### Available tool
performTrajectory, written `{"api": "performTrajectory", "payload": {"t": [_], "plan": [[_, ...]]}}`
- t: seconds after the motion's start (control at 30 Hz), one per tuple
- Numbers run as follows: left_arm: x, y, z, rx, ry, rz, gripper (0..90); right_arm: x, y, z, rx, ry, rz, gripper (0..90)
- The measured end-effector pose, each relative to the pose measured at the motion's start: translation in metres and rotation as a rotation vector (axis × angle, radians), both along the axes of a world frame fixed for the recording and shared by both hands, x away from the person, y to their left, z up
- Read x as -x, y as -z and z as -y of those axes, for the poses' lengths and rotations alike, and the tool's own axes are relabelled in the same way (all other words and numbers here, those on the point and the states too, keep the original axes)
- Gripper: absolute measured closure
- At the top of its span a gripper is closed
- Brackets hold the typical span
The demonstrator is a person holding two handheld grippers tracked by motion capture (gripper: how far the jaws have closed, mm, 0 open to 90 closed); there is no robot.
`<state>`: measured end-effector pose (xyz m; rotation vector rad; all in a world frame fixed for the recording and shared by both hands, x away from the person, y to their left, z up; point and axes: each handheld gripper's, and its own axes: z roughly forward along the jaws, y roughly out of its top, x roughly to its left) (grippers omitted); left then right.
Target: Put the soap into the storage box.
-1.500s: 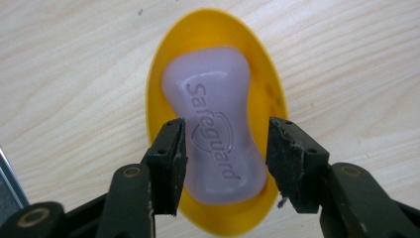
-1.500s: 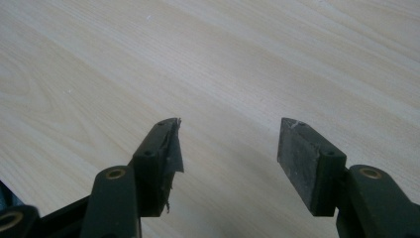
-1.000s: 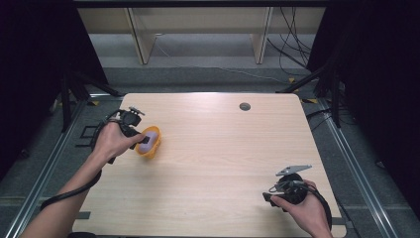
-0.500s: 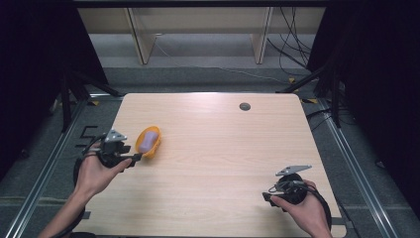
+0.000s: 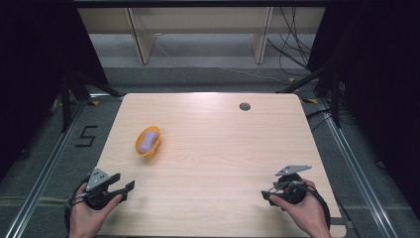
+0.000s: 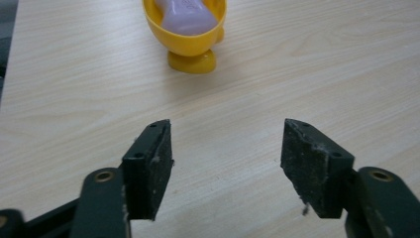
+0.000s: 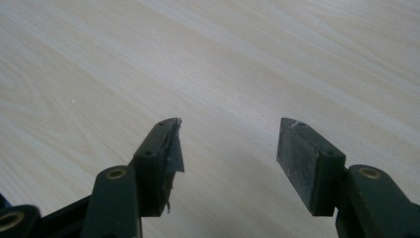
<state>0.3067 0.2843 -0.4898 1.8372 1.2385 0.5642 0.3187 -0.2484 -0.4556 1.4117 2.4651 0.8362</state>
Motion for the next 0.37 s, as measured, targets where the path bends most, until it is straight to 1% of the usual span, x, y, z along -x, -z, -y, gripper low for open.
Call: {"api": "performTrajectory", "payload": {"t": [0.03, 0.07, 0.1, 0.13, 0.17, 0.2, 0.27, 0.33, 0.37], "plan": [[-0.0009, 0.0000, -0.0002, -0.013, 0.014, 0.006, 32.9, 0.0000, -0.0002, -0.0003, -0.002, 0.006, 0.004, 42.5], [-0.0017, 0.0009, 0.0014, 0.002, 0.011, 0.008, 32.2, 0.0000, -0.0003, -0.0006, -0.004, 0.010, 0.009, 42.5], [-0.0032, 0.0010, 0.0008, -0.010, 0.025, 0.006, 30.8, 0.0000, -0.0003, -0.0008, -0.007, 0.013, 0.012, 42.5], [-0.0042, 0.0021, 0.0012, -0.006, 0.030, 0.006, 30.4, 0.0000, -0.0003, -0.0008, -0.009, 0.014, 0.016, 42.6], [-0.0050, 0.0025, 0.0017, -0.003, 0.031, 0.000, 30.2, 0.0002, -0.0005, -0.0006, -0.011, 0.015, 0.020, 42.6], [-0.0051, 0.0027, 0.0020, -0.010, 0.027, 0.001, 29.8, 0.0003, -0.0008, -0.0004, -0.013, 0.020, 0.024, 42.7], [-0.0059, 0.0038, 0.0019, 0.002, 0.026, -0.002, 29.4, -0.0002, 0.0007, -0.0003, -0.029, 0.030, 0.051, 42.7], [-0.0065, 0.0045, 0.0009, 0.000, 0.027, -0.014, 29.4, -0.0006, -0.0011, 0.0012, -0.008, 0.022, 0.029, 42.7], [-0.0064, 0.0044, 0.0008, -0.012, 0.026, -0.007, 29.6, -0.0007, -0.0003, 0.0012, -0.019, 0.025, 0.019, 42.7]]}}
